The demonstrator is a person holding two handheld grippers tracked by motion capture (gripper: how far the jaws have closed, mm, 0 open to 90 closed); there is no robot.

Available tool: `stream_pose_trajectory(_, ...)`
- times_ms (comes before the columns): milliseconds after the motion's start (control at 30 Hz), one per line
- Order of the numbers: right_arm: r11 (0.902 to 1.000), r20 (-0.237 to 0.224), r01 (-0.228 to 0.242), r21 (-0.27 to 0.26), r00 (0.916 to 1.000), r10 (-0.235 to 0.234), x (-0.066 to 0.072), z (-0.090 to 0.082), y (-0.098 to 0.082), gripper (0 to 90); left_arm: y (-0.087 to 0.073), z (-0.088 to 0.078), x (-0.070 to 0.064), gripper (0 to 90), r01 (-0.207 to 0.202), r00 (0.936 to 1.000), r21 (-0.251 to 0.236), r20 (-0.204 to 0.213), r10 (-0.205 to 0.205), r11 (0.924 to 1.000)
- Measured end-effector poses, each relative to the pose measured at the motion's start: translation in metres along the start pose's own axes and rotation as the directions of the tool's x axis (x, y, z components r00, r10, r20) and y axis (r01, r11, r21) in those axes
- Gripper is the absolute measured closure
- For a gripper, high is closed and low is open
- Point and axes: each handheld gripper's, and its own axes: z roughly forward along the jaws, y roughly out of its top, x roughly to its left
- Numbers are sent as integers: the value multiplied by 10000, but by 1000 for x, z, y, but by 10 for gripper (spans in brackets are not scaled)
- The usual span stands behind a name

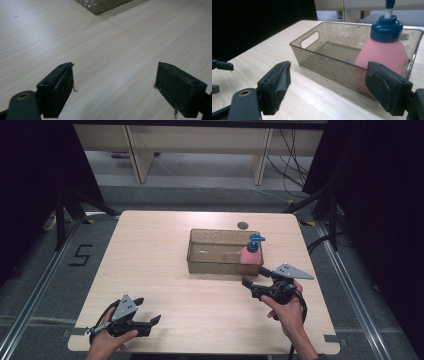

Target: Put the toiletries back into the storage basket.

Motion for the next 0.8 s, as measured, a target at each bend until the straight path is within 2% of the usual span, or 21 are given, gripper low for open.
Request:
stream_pose_trajectory(33,10000,25,90,-13,10000,-90,0,0,0,214,0,0,0,149,15,10000,-18,0,-15,10000)
stream_pose_trajectory(67,9998,-112,-188,-98,9998,187,2,0,-2,214,0,0,0,149,26,10000,-18,-4,-26,10000)
stream_pose_trajectory(100,9999,-131,4,-132,9999,-6,1,0,-2,214,0,0,0,149,75,10000,-47,3,-75,10000)
stream_pose_trajectory(200,9999,-95,88,-95,9999,-89,1,-1,-3,214,0,0,0,149,65,10000,-43,1,-65,10000)
stream_pose_trajectory(267,10000,-155,-28,-76,9999,27,3,-1,-4,213,0,1,0,149,83,10000,-47,2,-83,10000)
stream_pose_trajectory(300,9998,-11,131,-131,9999,-131,2,-1,-5,213,0,1,0,149,77,10000,-47,5,-77,10000)
stream_pose_trajectory(333,9998,-69,-190,-52,9998,190,5,-2,-6,213,0,1,0,149,114,9999,-34,-3,-114,9999)
stream_pose_trajectory(367,9999,-71,82,-143,9999,-83,3,-2,-6,212,0,1,0,149,85,10000,-17,-8,-85,10000)
stream_pose_trajectory(400,9999,-88,132,-86,9999,-133,2,-2,-7,212,0,1,1,149,34,10000,15,-43,-34,10000)
stream_pose_trajectory(567,9999,-54,88,101,9999,-88,3,-3,-10,206,1,1,1,149,58,10000,6,-38,-58,10000)
stream_pose_trajectory(600,9997,-87,229,50,9997,-228,2,-3,-12,203,1,1,1,149,56,10000,-7,-29,-56,10000)
stream_pose_trajectory(733,9997,-114,-129,222,9998,131,2,-2,-17,181,1,2,1,149,69,10000,142,-57,-68,9999)
stream_pose_trajectory(767,9996,-79,224,164,9997,-223,0,-3,-17,181,1,3,1,149,-41,10000,125,-47,41,9999)
stream_pose_trajectory(800,9998,-114,94,159,9999,-92,1,-3,-18,182,1,3,0,149,-14,10000,119,-8,14,9999)
